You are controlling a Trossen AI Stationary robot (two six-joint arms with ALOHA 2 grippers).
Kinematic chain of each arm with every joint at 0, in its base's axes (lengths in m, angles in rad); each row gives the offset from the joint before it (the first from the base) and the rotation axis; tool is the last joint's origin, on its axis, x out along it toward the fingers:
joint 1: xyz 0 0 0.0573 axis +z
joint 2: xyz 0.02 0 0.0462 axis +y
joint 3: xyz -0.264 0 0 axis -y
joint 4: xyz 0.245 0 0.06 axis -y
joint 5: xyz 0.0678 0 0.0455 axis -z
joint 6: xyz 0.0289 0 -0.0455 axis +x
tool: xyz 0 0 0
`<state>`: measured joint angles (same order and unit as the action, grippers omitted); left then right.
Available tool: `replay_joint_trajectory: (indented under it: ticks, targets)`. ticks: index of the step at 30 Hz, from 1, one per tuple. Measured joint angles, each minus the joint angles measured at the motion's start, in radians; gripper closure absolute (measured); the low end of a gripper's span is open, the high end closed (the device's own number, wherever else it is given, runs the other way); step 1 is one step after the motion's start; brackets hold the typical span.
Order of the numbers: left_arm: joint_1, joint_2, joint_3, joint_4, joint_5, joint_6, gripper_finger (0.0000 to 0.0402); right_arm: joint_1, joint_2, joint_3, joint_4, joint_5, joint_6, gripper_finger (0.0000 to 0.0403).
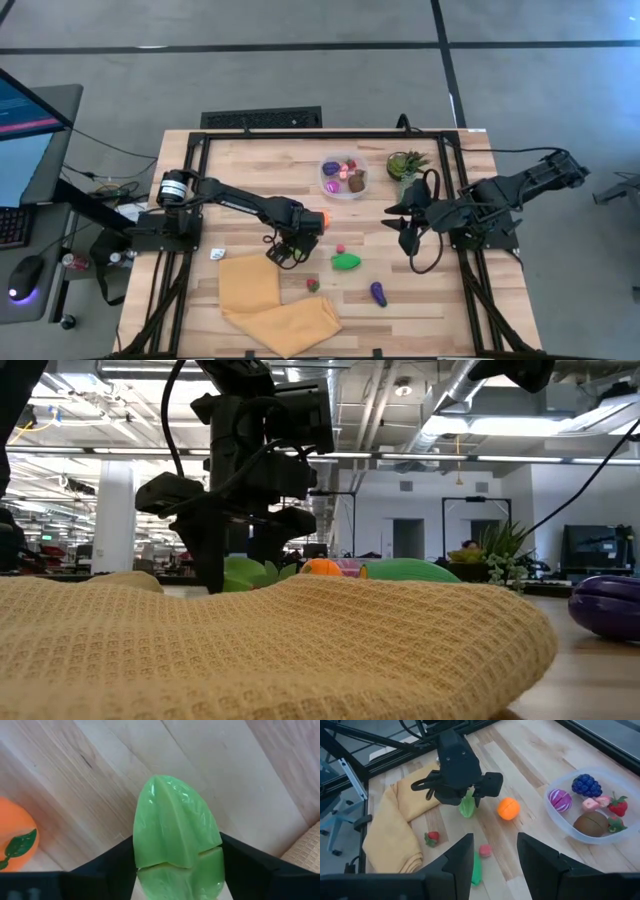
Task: Pick and placing Produce into tupperware
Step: Put the starfruit in the transparent bin
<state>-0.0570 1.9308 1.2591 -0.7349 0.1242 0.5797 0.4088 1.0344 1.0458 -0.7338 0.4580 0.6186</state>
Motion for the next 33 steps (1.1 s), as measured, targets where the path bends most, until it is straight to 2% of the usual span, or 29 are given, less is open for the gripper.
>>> replay_joint_trajectory:
  ticks: [20,33]
  targets:
    - [0.048,-0.002,0.021,-0.064,0.003,-0.110,0.0177,0.001,0.000,0.000,0.000,0.018,-0.016,0.0230]
    - [0.123,-0.002,0.181,-0.216,0.156,-0.151,0.0177,0.001,0.000,0.000,0.000,0.017,-0.024,0.0230]
